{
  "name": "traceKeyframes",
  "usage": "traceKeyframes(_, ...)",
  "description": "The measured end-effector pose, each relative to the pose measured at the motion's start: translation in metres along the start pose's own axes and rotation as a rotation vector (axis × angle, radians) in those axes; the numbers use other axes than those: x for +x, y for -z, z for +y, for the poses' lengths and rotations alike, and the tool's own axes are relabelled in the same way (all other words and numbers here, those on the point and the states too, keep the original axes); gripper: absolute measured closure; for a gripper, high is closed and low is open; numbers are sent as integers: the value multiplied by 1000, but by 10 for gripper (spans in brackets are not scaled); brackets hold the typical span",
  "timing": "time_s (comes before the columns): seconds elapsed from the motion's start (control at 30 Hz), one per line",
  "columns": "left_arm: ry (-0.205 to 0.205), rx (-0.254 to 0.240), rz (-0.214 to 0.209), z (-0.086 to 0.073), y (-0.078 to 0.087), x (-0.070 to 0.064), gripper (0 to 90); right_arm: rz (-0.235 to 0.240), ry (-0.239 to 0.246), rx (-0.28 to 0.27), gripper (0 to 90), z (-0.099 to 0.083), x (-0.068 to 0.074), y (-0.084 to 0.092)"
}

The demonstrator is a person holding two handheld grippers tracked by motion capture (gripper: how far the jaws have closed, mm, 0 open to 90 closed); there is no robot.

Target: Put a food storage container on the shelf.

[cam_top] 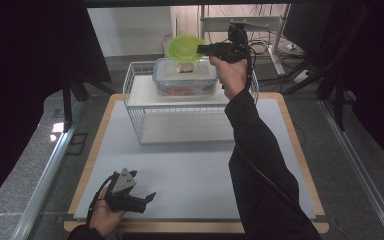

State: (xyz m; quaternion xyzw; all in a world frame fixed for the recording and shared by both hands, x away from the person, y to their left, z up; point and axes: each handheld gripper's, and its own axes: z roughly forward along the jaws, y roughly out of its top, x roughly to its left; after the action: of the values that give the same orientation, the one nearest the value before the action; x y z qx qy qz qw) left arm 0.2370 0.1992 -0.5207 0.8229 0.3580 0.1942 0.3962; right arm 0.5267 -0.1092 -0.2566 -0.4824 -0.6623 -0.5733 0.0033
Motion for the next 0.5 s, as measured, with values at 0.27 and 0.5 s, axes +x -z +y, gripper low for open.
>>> traceKeyframes(0.27,-5,8,-1,0,-1,0,33,6,4,7,665,0,3,2)
traceKeyframes(0.5,-8,13,-2,0,-2,-1,33,14,-8,32,627,-3,2,2)
